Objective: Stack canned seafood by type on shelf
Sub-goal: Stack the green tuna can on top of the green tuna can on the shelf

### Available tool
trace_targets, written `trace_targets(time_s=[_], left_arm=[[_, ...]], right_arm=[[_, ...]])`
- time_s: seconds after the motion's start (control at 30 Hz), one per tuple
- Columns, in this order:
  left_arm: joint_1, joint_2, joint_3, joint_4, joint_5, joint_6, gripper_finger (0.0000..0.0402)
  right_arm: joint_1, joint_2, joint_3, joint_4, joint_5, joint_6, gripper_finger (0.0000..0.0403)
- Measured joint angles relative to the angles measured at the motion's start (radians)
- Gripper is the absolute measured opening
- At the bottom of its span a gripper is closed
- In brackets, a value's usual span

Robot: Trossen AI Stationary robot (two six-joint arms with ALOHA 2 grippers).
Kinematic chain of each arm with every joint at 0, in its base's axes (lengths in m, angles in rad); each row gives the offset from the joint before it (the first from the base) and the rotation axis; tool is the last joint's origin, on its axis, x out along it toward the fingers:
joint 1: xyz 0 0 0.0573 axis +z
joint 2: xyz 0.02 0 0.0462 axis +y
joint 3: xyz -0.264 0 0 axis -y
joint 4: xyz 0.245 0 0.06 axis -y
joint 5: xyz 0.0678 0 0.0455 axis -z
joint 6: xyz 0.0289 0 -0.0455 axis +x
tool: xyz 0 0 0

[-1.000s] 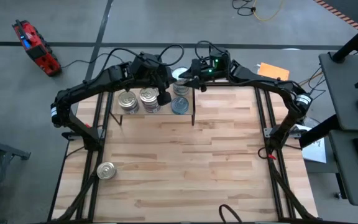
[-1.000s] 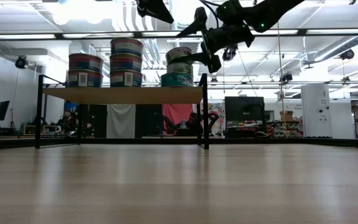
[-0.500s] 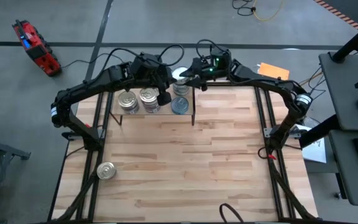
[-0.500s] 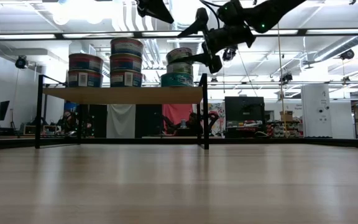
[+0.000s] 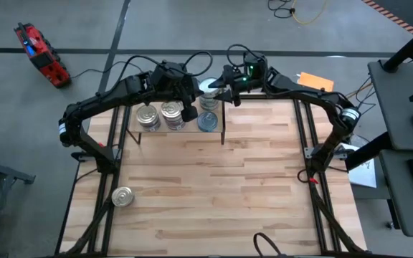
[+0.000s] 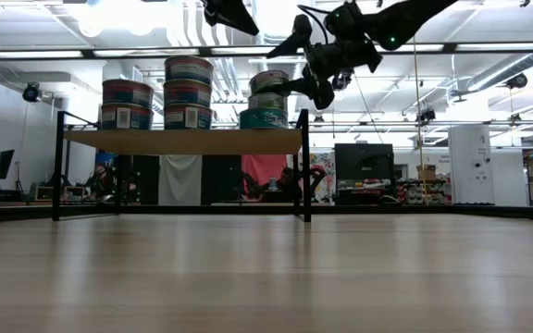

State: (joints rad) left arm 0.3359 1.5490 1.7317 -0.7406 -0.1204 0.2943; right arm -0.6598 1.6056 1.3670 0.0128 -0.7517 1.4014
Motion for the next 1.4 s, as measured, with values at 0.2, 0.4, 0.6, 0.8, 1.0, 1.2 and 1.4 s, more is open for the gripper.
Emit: trace_targets(time_s=[0.2,0.4,0.6,0.8,1.0,1.2,1.4], left_arm=[[0.0,0.0,0.0,0.0,0.0,0.0,0.0],[0.0,0.0,0.0,0.001,0.0,-0.008,0.0],[0.0,0.0,0.0,0.002,0.0,-0.015,0.0],[0.0,0.0,0.0,0.003,0.0,-0.019,0.0],[0.0,0.0,0.0,0.001,0.0,-0.024,0.0],[0.0,0.0,0.0,0.0,0.0,-0.024,0.0],[0.0,0.0,0.0,0.0,0.0,-0.024,0.0]], right_arm=[[0.001,0.005,0.0,0.023,0.026,0.011,0.0314],[-0.002,0.006,0.0,0.028,0.019,0.018,0.0308],[-0.002,0.008,0.0,0.029,0.063,0.022,0.0318],[0.0,0.007,0.0,0.029,0.036,0.024,0.0328],[-0.001,-0.004,0.0,0.03,0.01,0.063,0.0327],[-0.006,-0.005,0.0,0.029,-0.015,0.074,0.0313],[-0.013,-0.005,0.0,0.029,-0.018,0.075,0.03]])
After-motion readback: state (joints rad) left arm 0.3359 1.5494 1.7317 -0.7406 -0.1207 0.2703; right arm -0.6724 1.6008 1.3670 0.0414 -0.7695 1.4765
